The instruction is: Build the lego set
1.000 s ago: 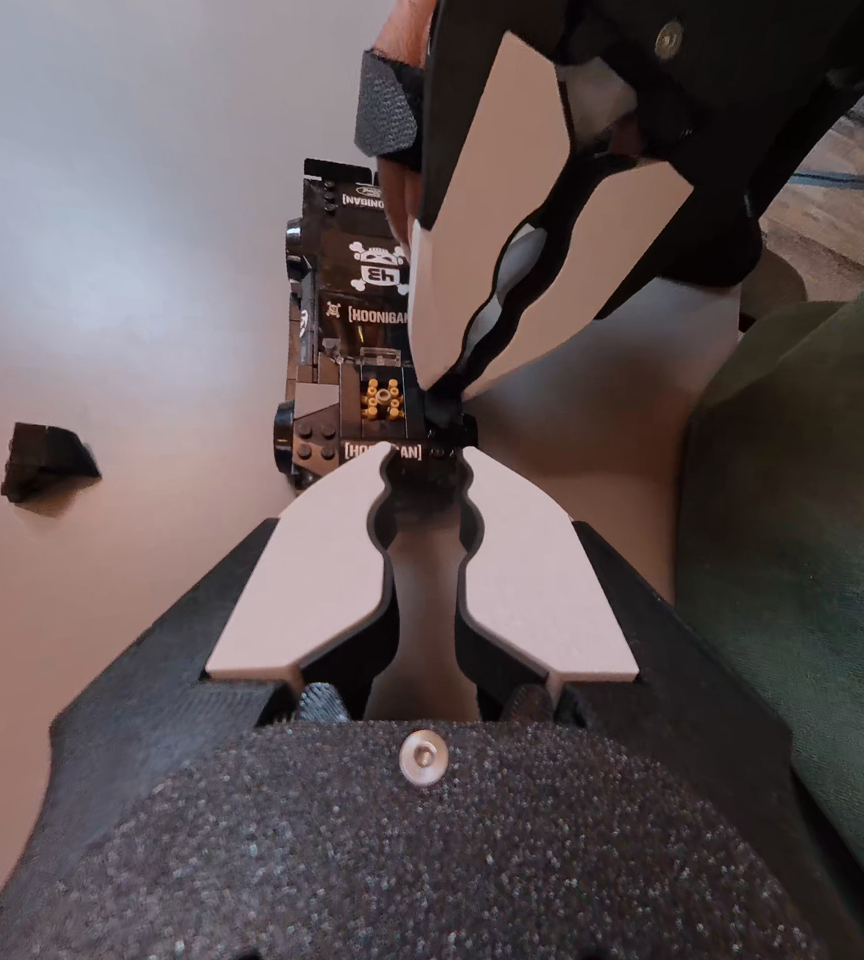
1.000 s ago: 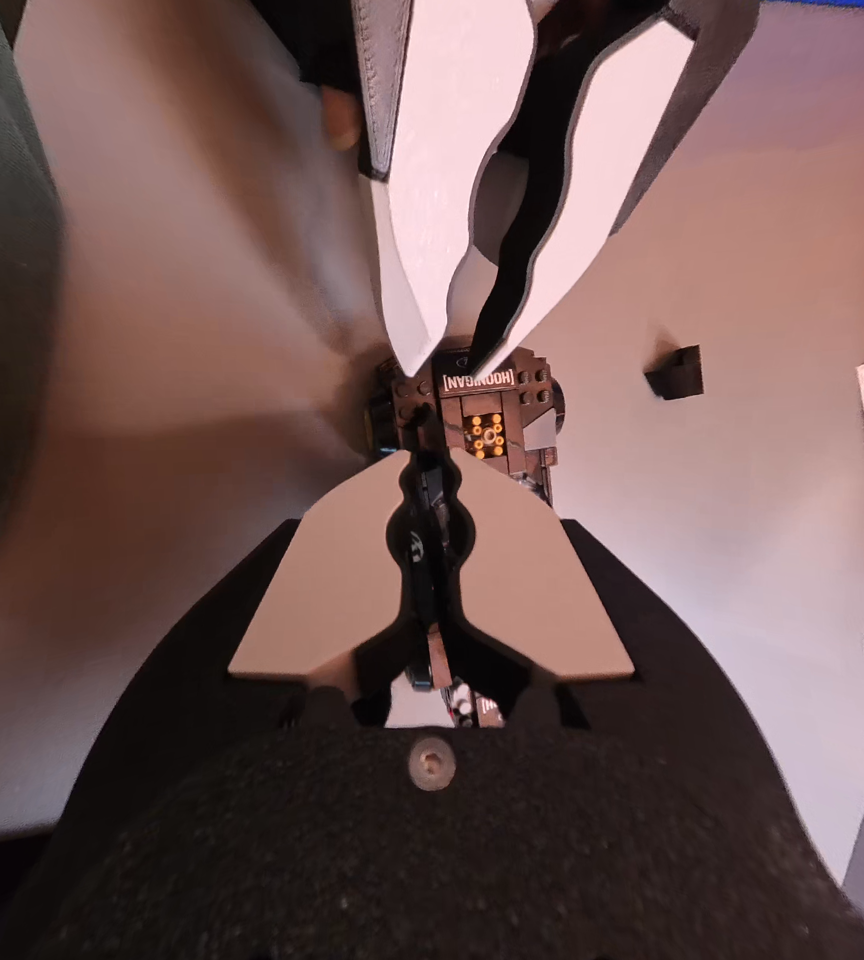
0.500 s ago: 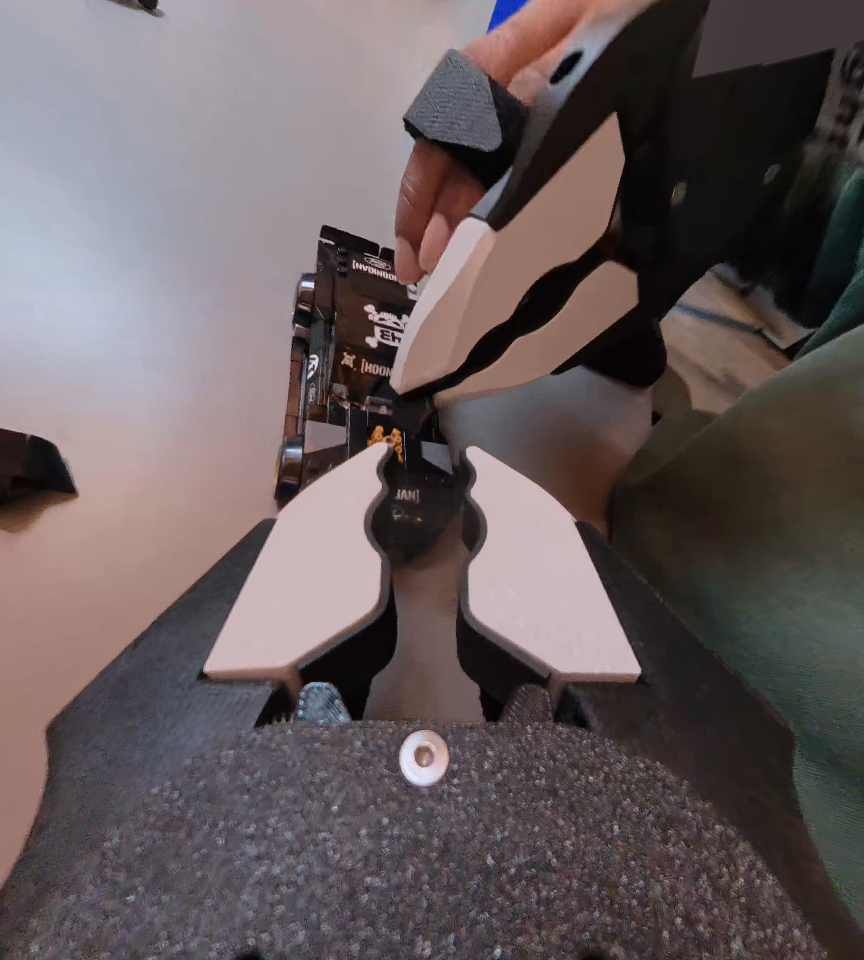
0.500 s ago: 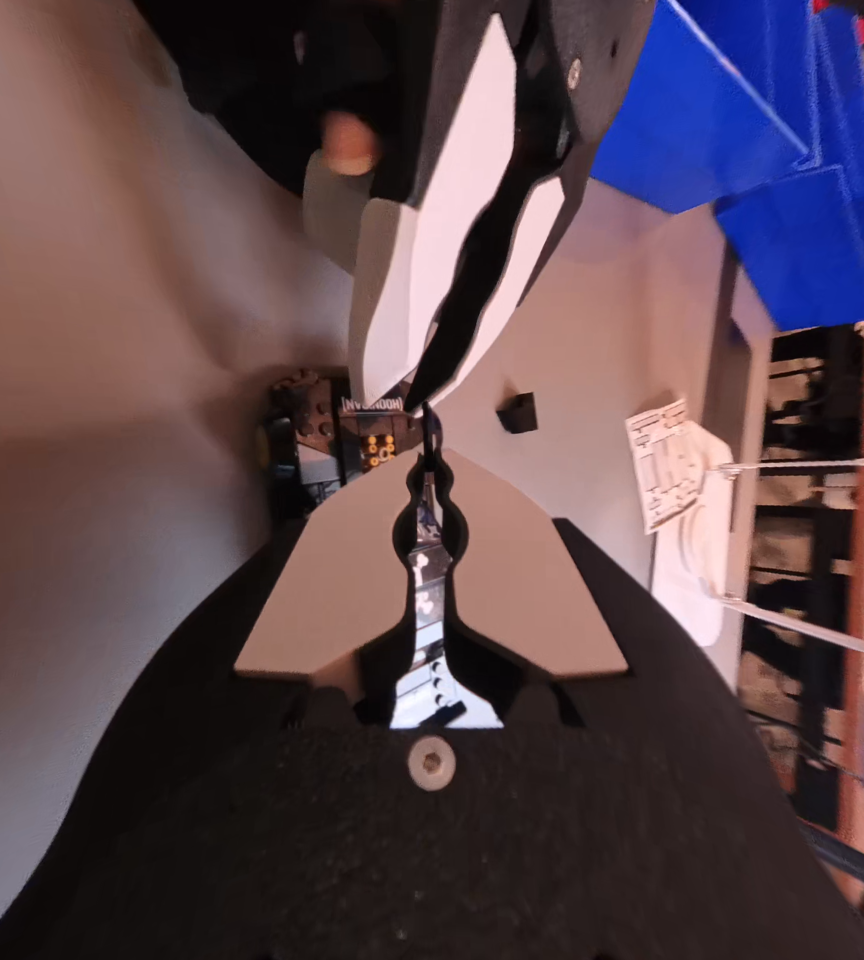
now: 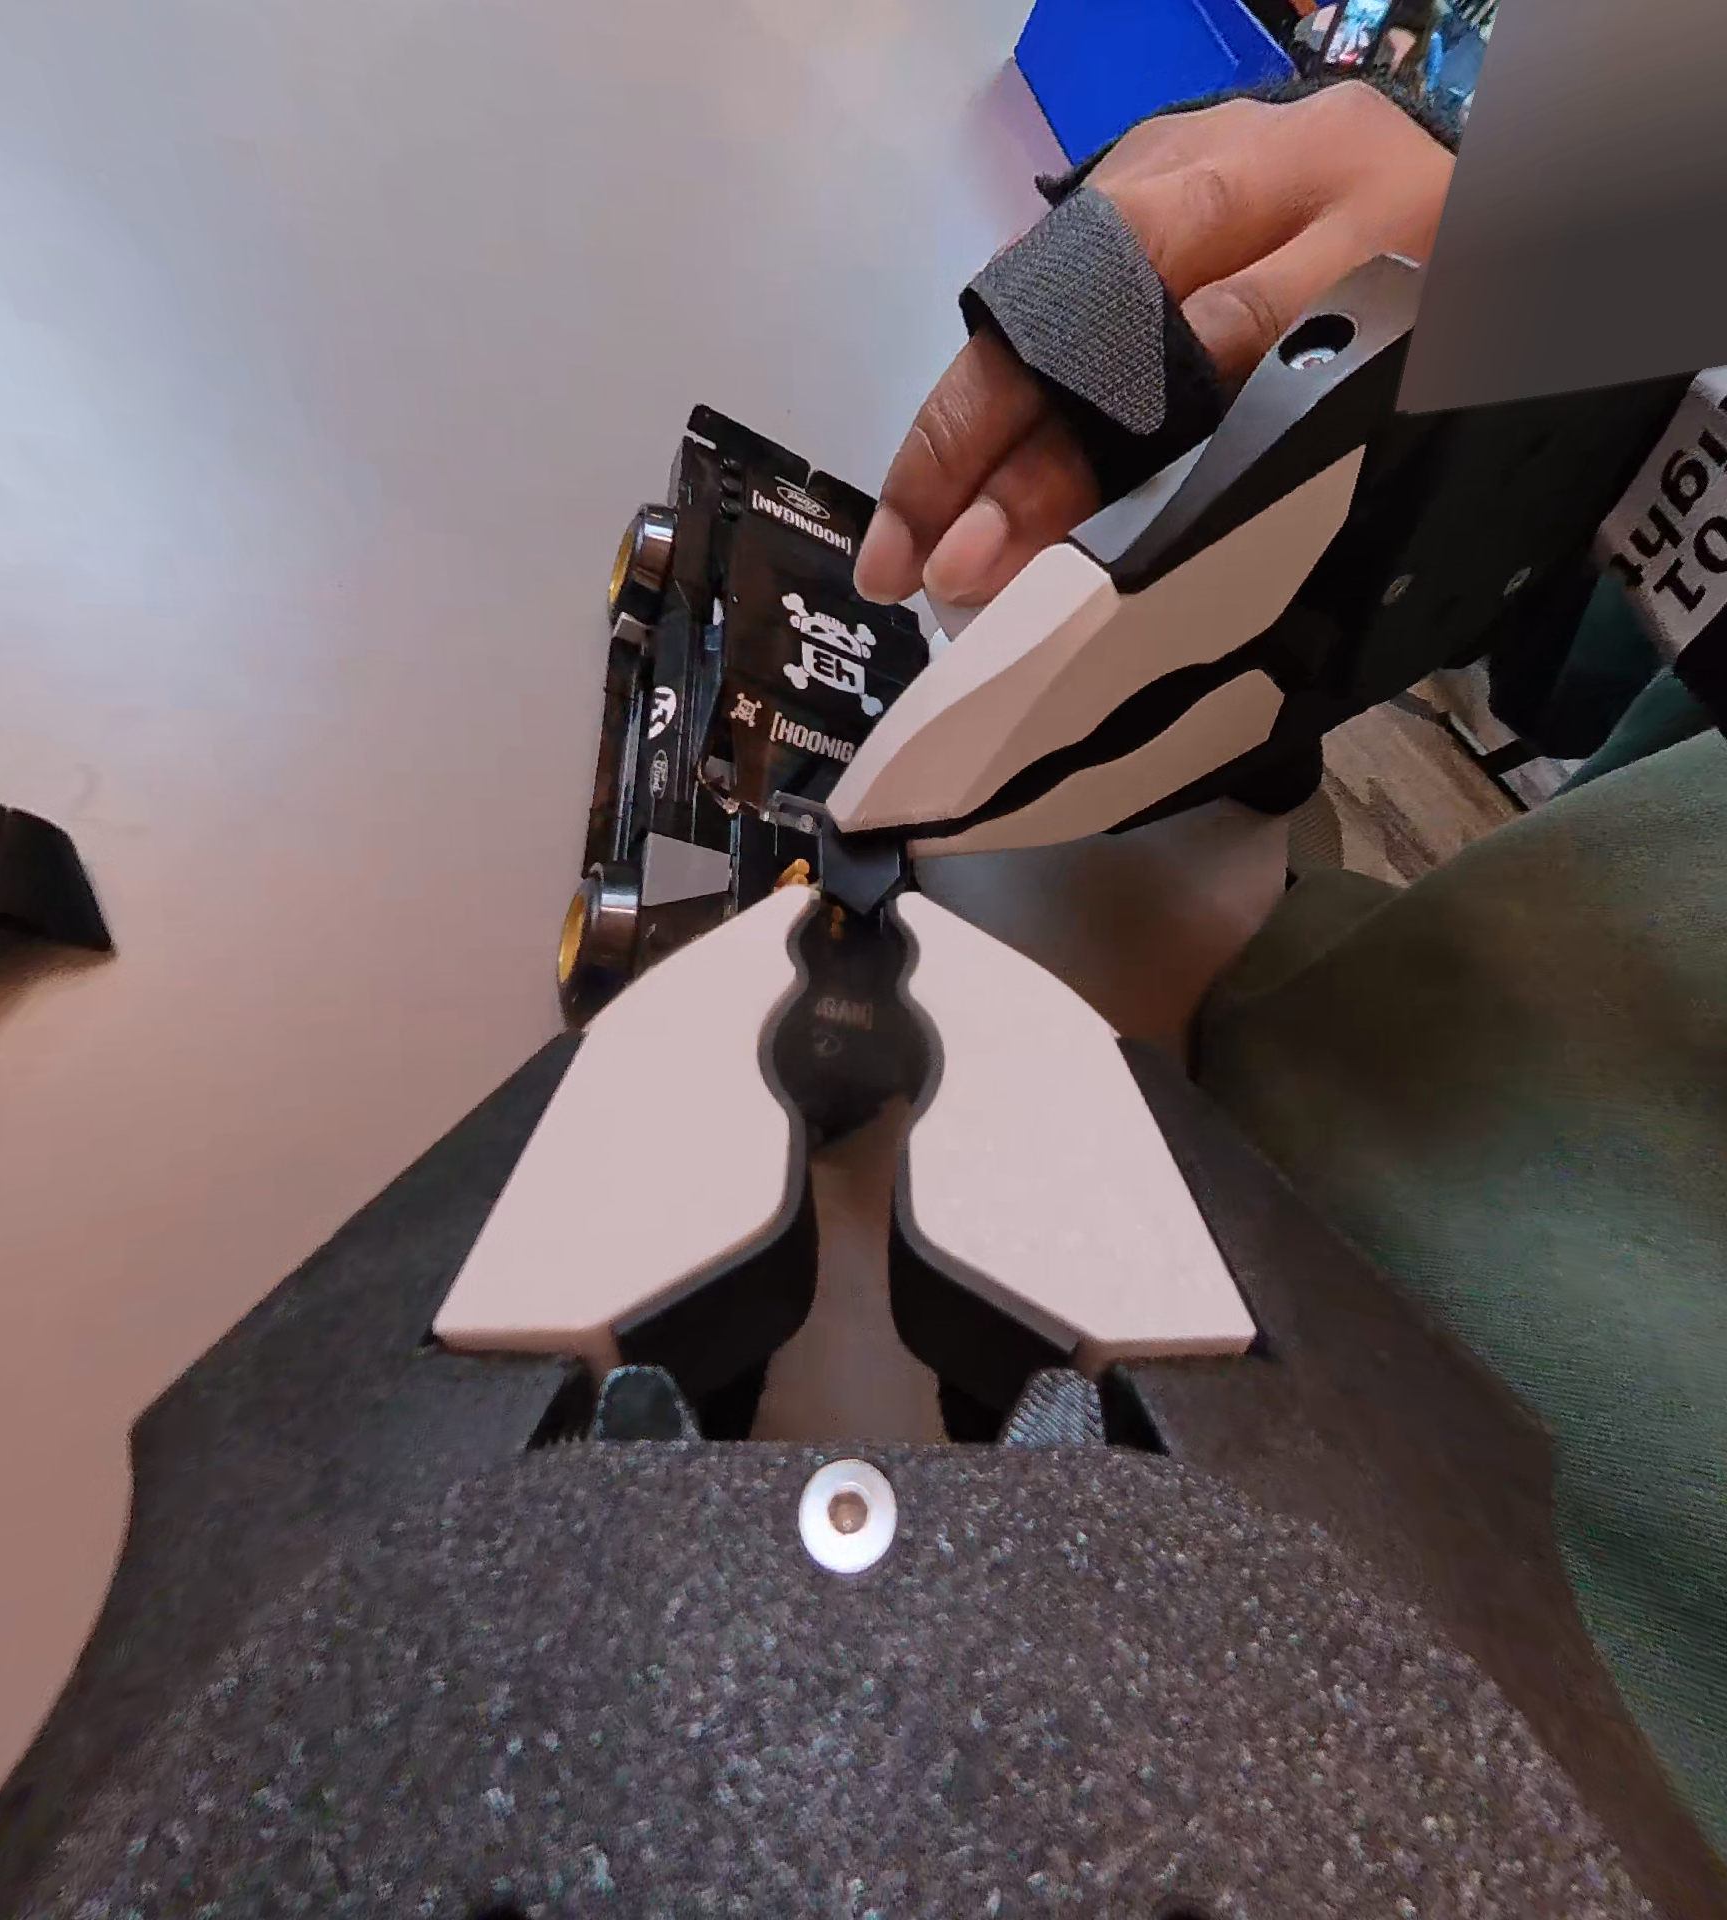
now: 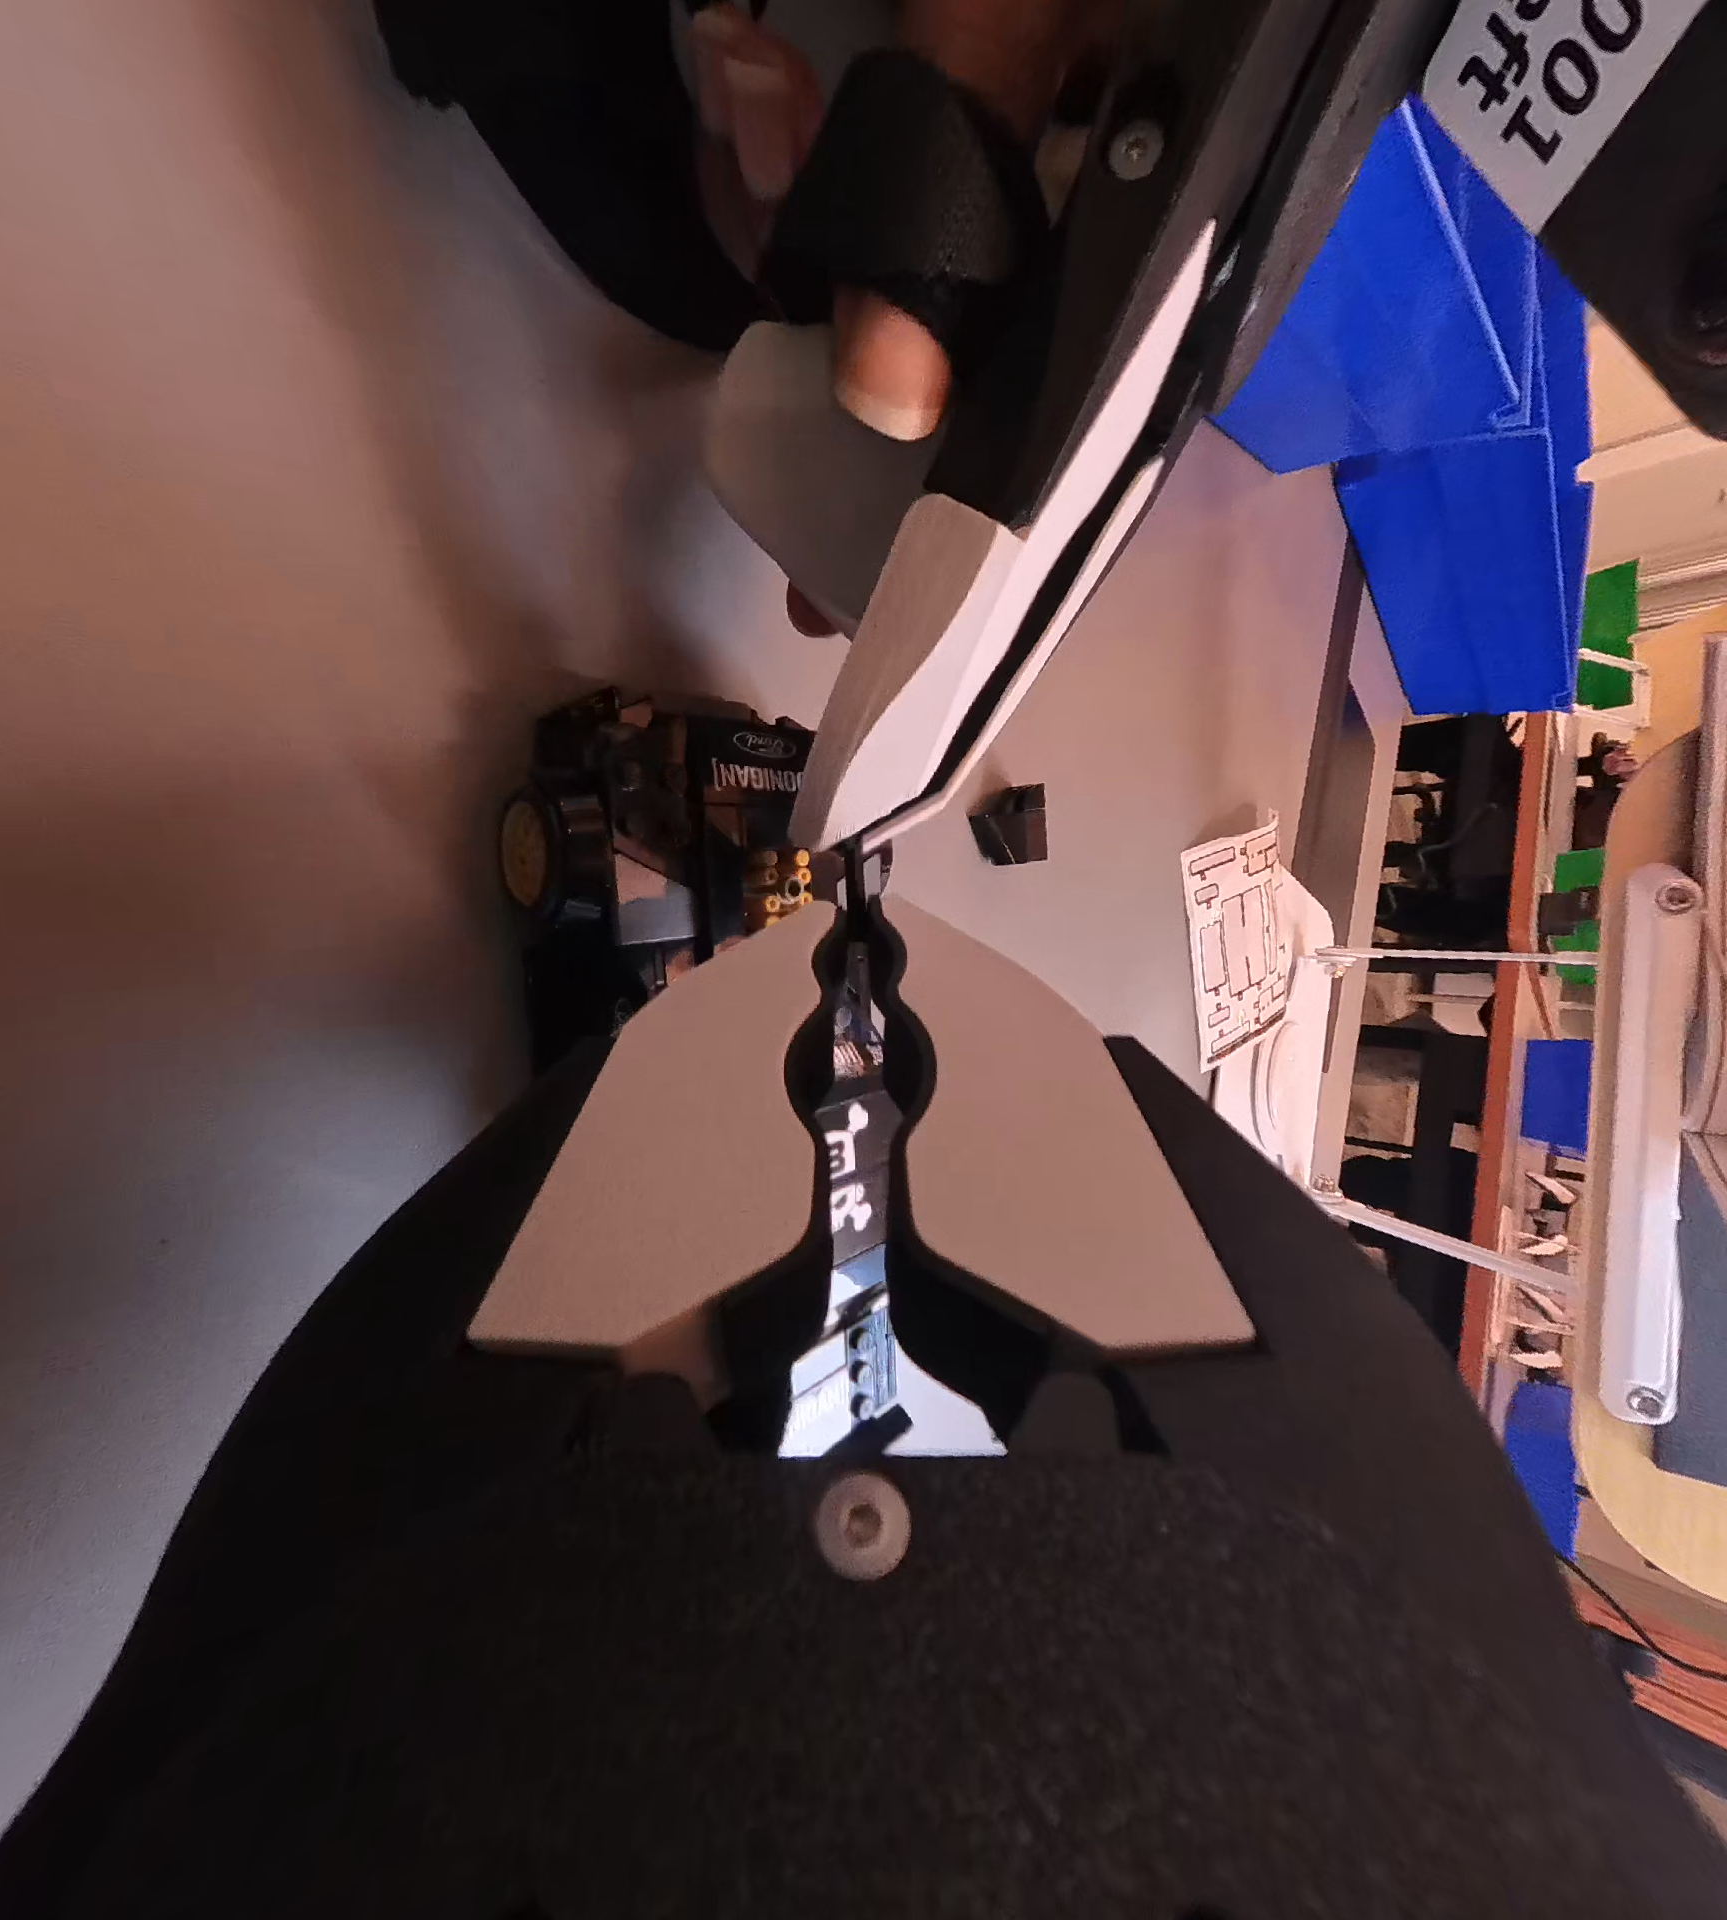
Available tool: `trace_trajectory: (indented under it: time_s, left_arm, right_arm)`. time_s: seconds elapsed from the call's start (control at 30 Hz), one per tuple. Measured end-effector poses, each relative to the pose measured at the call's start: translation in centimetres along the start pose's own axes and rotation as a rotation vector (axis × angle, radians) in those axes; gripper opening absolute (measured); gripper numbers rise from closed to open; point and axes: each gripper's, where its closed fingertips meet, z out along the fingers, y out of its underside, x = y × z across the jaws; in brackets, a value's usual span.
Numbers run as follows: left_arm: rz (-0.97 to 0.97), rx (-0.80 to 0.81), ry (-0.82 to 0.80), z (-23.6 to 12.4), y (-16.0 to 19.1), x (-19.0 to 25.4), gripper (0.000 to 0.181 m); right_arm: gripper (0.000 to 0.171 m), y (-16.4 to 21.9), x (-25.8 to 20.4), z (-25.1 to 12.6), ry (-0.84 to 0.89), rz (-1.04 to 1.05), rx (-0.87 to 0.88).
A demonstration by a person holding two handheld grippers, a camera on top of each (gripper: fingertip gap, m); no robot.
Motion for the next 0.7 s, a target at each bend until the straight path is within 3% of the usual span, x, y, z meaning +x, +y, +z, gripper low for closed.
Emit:
trace_trajectory:
  time_s: [0.37,0.7]
  left_arm:
    - [0.102,-0.019,-0.071,0.09,0.23,-0.30,0.004]
    - [0.373,-0.072,-0.254,0.04,0.65,-0.99,0.003]
  right_arm:
    - [0.003,0.18,-0.08,0.00,0.048,-0.052,-0.004]
    - [0.007,0.26,-0.36,-0.04,0.025,-0.007,0.009]
